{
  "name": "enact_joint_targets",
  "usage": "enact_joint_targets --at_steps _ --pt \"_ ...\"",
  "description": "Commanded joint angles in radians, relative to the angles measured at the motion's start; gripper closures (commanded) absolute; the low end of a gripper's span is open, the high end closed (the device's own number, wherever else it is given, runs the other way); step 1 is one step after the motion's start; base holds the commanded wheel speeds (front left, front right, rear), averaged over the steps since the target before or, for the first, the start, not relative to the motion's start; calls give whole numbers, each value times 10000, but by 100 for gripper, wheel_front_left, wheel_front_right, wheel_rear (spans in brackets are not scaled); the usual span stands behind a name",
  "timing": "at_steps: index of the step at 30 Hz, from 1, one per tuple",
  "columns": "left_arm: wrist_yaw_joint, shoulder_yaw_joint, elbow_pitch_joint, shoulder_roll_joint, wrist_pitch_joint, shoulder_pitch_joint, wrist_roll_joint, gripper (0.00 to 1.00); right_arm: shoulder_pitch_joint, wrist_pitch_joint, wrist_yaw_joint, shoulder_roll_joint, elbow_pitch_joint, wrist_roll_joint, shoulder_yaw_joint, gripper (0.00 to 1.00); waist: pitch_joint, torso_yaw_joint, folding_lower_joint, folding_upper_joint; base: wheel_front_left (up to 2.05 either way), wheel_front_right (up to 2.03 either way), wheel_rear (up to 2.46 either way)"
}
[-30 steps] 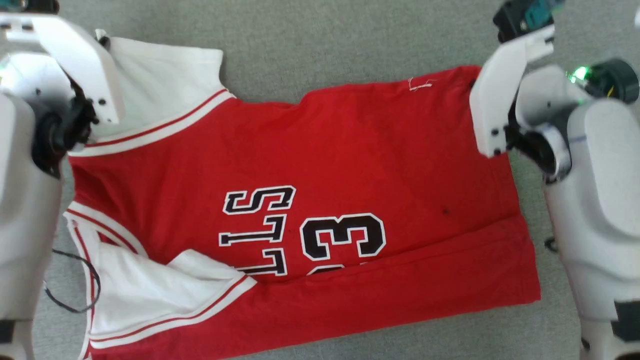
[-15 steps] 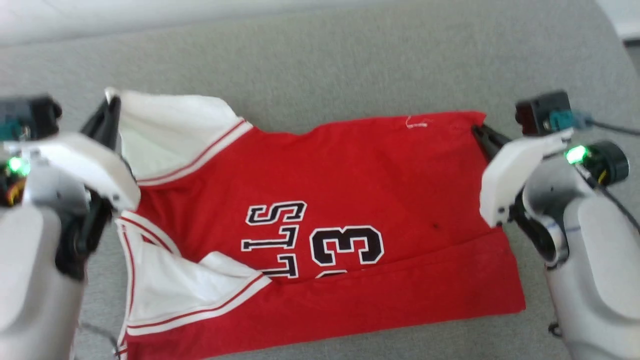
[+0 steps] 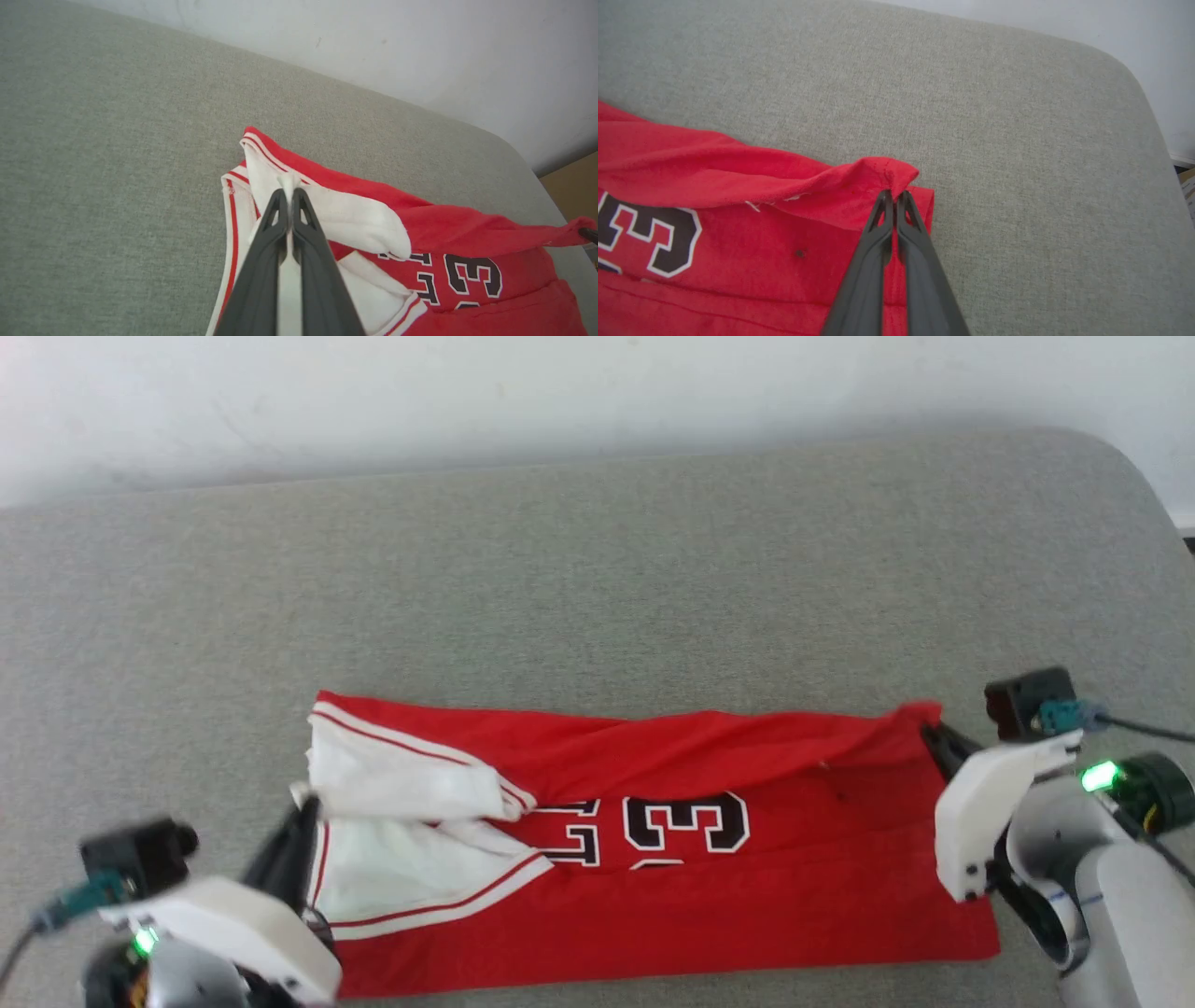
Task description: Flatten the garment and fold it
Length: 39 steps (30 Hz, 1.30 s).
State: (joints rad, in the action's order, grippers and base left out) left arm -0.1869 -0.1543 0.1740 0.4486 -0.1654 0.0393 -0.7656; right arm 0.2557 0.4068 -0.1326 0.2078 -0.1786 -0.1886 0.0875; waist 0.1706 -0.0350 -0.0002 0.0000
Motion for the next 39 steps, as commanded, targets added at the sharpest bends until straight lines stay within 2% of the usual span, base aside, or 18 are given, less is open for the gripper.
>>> enact_joint_targets --at_steps 1,3,10,15,19,20,21,22,28,35,39 --pt "-19 -121 113 -219 70 438 -157 100 -304 133 19 248 10 105 189 100 -169 232 2 0 0 0 0" --pt "45 -257 72 -494 142 886 -396 100 -538 324 19 524 -17 149 362 100 -165 305 2 0 0 0 0" --pt "392 -623 -836 -879 271 1543 -746 100 -900 986 19 1332 -161 247 1232 100 -110 456 2 0 0 0 0" --pt "657 -783 -1776 -1017 389 1455 -822 100 -900 1471 19 1585 -582 269 1560 100 -49 515 2 0 0 0 0" --pt "880 -927 -2532 -1074 525 1265 -760 100 -851 1585 19 1536 -898 104 1622 100 -93 590 2 0 0 0 0" --pt "905 -920 -2656 -1118 624 1197 -745 76 -865 1577 19 1480 -945 29 1549 80 -128 621 2 0 0 0 0" --pt "951 -913 -2744 -1178 721 1131 -760 27 -881 1528 19 1425 -956 -35 1463 34 -176 650 2 0 0 0 0" --pt "996 -924 -2824 -1218 792 1080 -757 0 -911 1479 19 1378 -972 -87 1354 0 -235 676 2 0 0 0 0" --pt "1054 -967 -3004 -1226 1648 832 -206 0 -1403 858 19 793 -604 -320 227 0 -654 853 2 0 0 0 0" --pt "912 -961 -2796 -1283 3432 472 902 0 -2468 -278 19 -634 594 -205 -1451 0 -1100 1035 2 0 0 0 0" --pt "800 -797 -2818 -1439 4017 102 1357 0 -2917 -952 19 -1303 1122 -5 -2157 0 -1253 1090 2 0 0 0 0"
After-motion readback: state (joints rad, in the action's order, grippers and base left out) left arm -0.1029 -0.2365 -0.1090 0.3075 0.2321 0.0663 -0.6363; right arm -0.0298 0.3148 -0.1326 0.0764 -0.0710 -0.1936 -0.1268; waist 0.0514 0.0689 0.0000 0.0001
